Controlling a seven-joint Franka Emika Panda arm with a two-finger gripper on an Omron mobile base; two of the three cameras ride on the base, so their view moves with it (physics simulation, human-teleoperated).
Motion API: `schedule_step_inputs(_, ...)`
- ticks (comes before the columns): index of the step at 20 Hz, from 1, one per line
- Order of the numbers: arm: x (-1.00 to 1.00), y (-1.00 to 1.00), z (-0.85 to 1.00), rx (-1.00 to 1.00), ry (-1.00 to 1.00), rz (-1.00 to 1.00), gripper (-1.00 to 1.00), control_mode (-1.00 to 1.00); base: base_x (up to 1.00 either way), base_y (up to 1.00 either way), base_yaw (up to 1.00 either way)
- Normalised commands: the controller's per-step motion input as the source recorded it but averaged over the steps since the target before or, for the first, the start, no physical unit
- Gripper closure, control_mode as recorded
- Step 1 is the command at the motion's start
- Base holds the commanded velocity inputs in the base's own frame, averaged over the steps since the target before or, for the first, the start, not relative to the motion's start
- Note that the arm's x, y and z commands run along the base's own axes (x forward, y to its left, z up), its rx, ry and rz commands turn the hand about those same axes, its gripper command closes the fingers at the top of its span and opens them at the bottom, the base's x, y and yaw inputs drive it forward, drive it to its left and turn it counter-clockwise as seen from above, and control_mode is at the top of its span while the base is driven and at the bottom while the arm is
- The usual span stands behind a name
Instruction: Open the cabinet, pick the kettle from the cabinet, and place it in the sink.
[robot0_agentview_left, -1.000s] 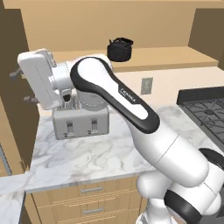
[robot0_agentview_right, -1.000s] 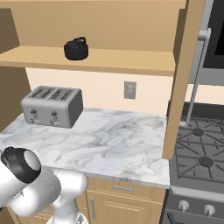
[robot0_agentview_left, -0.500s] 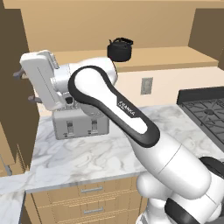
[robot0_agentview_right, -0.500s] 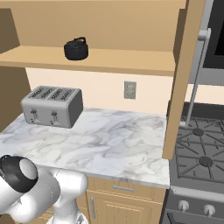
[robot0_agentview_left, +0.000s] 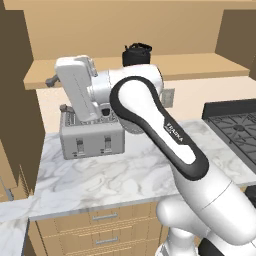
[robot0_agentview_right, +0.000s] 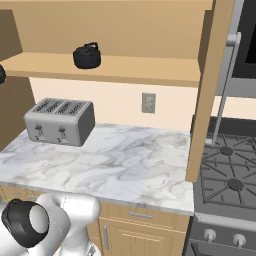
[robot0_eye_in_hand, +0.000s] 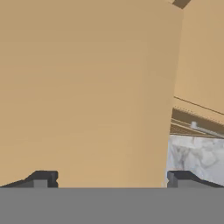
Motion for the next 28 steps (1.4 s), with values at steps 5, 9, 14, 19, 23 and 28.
schedule_step_inputs(5,0.00,-0.66,0.09,0.00,-0.04,-0.03,-1.00,-1.00,0.00,0.00,0.00)
schedule_step_inputs(9,0.00,-0.65,0.11,0.00,0.00,-0.03,-1.00,-1.00,0.00,0.00,0.00)
schedule_step_inputs(14,0.00,-0.64,0.09,0.00,0.00,-0.01,-1.00,-1.00,0.00,0.00,0.00)
schedule_step_inputs(19,0.00,-0.62,0.09,0.00,-0.03,-0.01,-1.00,-1.00,0.00,0.00,0.00)
schedule_step_inputs(23,0.00,-0.57,0.04,-0.01,-0.02,-0.04,-1.00,-1.00,0.00,0.00,0.00)
schedule_step_inputs(28,0.00,-0.56,0.03,-0.04,-0.05,-0.09,-1.00,-1.00,0.00,0.00,0.00)
